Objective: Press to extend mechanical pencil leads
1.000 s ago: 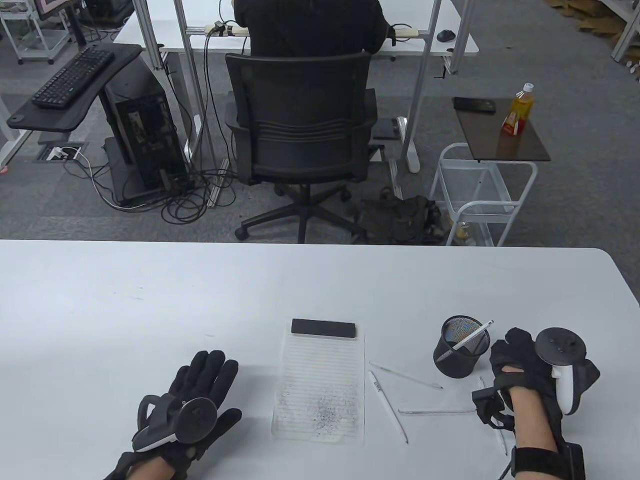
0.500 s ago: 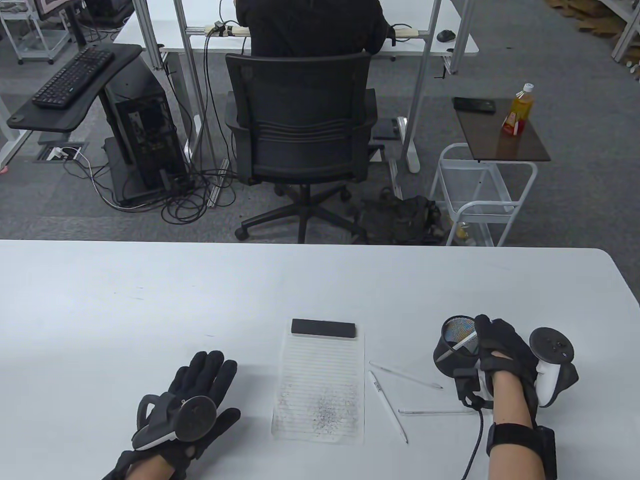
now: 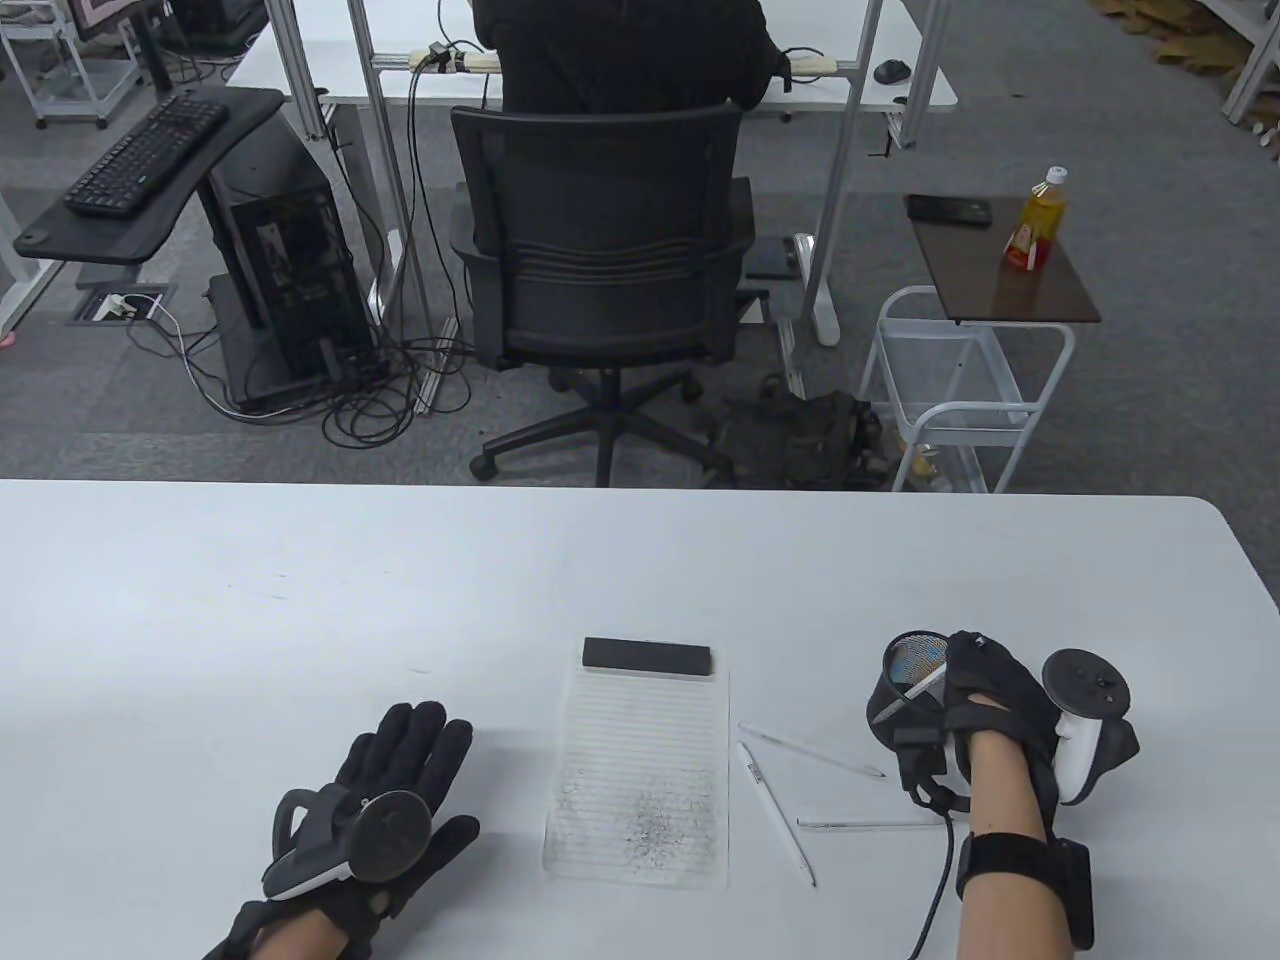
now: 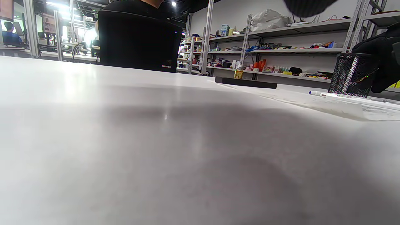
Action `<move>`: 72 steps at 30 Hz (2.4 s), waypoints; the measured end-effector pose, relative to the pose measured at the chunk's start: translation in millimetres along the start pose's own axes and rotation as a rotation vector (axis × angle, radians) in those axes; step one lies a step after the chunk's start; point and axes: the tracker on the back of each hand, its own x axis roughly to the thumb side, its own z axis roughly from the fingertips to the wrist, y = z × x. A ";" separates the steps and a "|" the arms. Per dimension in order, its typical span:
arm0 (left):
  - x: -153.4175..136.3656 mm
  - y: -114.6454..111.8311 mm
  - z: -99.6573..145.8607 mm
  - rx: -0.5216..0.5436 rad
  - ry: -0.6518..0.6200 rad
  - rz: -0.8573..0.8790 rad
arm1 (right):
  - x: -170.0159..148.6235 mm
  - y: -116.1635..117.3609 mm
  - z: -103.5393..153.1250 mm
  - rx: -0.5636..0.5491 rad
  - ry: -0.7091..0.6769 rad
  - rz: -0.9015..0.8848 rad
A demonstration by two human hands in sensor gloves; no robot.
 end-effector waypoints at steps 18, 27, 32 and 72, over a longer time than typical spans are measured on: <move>0.9 -0.4 0.1 -0.002 -0.005 0.000 | 34.1 -32.0 24.0 -0.062 -0.238 -0.247; 4.7 0.8 0.9 0.012 -0.013 0.002 | 99.4 -24.6 72.0 0.065 -0.591 -0.415; 4.2 0.5 1.3 0.011 -0.014 0.001 | 121.3 10.8 104.5 0.309 -0.692 -0.591; 2.5 -0.6 2.4 0.026 -0.020 0.012 | 24.1 175.3 120.1 0.775 -0.422 -1.242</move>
